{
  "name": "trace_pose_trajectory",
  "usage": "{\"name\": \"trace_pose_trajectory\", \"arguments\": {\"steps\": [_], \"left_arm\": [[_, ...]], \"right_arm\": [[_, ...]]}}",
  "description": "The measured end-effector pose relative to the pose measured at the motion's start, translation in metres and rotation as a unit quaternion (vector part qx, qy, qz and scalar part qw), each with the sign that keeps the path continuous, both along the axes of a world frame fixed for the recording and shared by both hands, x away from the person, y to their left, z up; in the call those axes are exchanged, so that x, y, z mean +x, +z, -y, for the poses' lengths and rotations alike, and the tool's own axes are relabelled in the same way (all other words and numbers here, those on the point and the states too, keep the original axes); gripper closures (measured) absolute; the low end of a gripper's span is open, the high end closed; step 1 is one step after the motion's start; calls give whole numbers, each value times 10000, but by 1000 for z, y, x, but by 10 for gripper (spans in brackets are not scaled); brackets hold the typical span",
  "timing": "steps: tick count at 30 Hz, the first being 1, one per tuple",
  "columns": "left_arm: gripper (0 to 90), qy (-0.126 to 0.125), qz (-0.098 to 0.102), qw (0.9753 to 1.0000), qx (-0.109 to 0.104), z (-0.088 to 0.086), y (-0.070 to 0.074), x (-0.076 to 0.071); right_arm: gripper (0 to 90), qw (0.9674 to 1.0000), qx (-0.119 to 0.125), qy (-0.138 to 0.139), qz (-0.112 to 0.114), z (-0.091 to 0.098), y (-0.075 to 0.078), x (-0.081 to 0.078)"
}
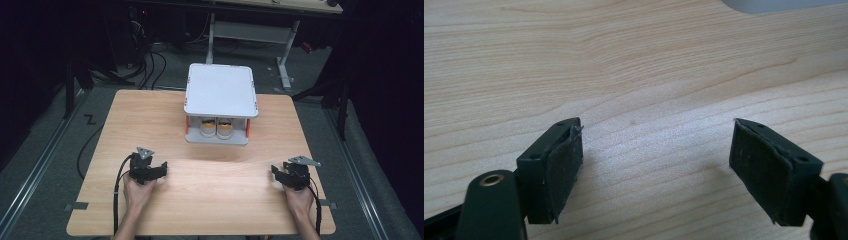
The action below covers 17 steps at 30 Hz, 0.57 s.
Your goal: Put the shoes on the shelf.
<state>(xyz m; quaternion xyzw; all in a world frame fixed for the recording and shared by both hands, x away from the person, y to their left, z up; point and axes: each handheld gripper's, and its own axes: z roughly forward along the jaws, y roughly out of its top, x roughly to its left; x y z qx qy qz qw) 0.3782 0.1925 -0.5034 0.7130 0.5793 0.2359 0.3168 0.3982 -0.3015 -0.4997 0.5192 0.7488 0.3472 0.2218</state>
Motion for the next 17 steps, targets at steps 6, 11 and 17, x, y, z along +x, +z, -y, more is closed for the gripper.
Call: {"name": "trace_pose_trajectory", "arguments": {"steps": [6, 11, 17], "left_arm": [[225, 12, 111, 9998, 154, 1, -3, 0], [222, 14, 102, 9998, 149, 1, -3, -1], [221, 24, 96, 9998, 144, 1, -3, -1]], "right_arm": [[409, 9998, -213, 48, -20, -3, -1, 1], [390, 9996, -274, 97, -15, -4, -1, 1], [386, 9996, -270, 103, -18, -4, -1, 1]]}}
